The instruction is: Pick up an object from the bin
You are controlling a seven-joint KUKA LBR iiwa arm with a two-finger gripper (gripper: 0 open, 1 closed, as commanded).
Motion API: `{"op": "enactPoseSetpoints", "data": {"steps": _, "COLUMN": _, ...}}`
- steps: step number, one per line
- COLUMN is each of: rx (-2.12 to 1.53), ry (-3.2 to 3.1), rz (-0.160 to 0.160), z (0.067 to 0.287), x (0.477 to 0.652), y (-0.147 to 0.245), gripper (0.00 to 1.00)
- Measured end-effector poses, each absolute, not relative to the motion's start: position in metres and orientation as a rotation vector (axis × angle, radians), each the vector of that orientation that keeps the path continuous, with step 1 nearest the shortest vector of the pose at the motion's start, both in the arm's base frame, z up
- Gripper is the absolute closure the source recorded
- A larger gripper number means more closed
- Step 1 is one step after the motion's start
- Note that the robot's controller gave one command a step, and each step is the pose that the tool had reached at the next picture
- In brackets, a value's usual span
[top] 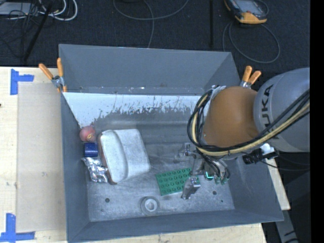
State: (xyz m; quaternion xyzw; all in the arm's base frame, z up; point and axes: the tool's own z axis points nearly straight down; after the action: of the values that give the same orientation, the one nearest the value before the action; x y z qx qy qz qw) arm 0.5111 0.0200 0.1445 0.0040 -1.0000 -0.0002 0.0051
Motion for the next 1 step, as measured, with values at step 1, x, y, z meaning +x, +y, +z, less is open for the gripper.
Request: {"op": "enactPoseSetpoints", "data": {"steps": 1, "rx": -0.008, "ry": -3.144, "rz": -0.005, "z": 0.0703, "x": 0.5345, "y": -0.0102, "gripper": 0.0}}
